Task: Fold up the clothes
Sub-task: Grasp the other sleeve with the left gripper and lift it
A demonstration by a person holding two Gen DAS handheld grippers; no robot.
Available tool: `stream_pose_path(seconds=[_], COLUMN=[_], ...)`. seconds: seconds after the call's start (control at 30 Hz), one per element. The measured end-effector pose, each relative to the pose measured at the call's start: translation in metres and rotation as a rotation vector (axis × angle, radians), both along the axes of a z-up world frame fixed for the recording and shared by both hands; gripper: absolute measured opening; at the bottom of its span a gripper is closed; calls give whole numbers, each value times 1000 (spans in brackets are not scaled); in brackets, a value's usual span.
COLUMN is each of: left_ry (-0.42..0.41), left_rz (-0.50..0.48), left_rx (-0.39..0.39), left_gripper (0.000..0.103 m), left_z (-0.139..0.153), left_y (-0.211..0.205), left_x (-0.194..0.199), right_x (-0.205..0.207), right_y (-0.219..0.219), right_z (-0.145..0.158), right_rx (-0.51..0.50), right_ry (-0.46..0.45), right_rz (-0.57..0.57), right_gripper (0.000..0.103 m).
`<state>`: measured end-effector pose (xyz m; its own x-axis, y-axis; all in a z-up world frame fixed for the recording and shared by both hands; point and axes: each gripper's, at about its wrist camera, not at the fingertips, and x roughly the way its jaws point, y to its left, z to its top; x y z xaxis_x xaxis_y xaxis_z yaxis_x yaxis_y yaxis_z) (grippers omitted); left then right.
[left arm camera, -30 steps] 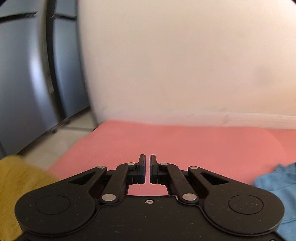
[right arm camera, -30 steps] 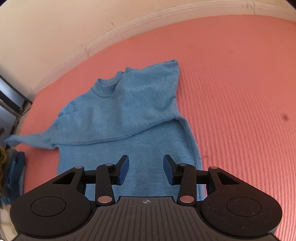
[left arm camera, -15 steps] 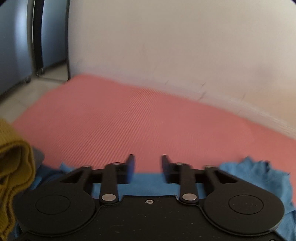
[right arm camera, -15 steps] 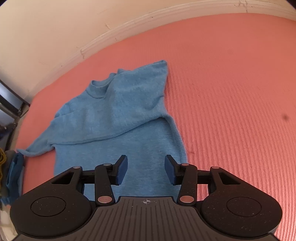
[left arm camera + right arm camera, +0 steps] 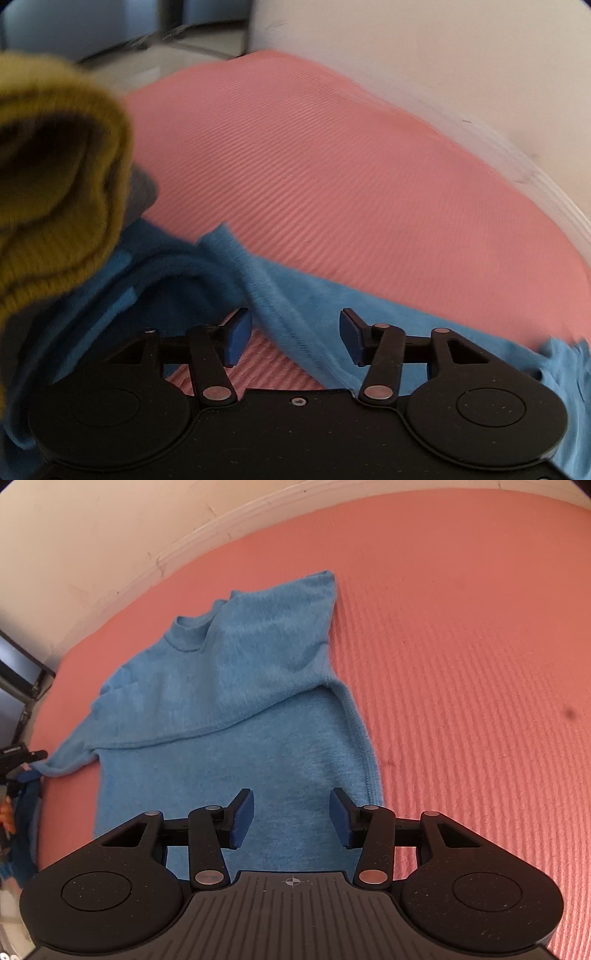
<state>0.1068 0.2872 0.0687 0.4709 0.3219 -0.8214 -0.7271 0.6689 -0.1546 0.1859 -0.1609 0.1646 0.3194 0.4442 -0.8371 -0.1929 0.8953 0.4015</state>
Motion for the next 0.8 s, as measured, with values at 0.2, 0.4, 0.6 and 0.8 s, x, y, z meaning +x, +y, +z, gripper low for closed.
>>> stream_pose_path(seconds=[0.2,0.4,0.6,0.8], left_ry=[-27,-119,-286,-434], left_rz=[72,62,-201,-539], left_rx=[-32,33,182,179], left_gripper=[32,1,1,2], left_z=[-2,27,88,115], left_y=[1,-9,-75,-183], left_x=[-11,-14,1,19], right_x=[-2,-2,-2,-1], right_y=[-1,-2,-4,-9], right_z=[-1,0,3,8], right_rx=[4,1,-3,6], right_ry=[-4,0,-6,-17], right_rz=[5,8,6,-13], right_gripper=[45,46,46,46])
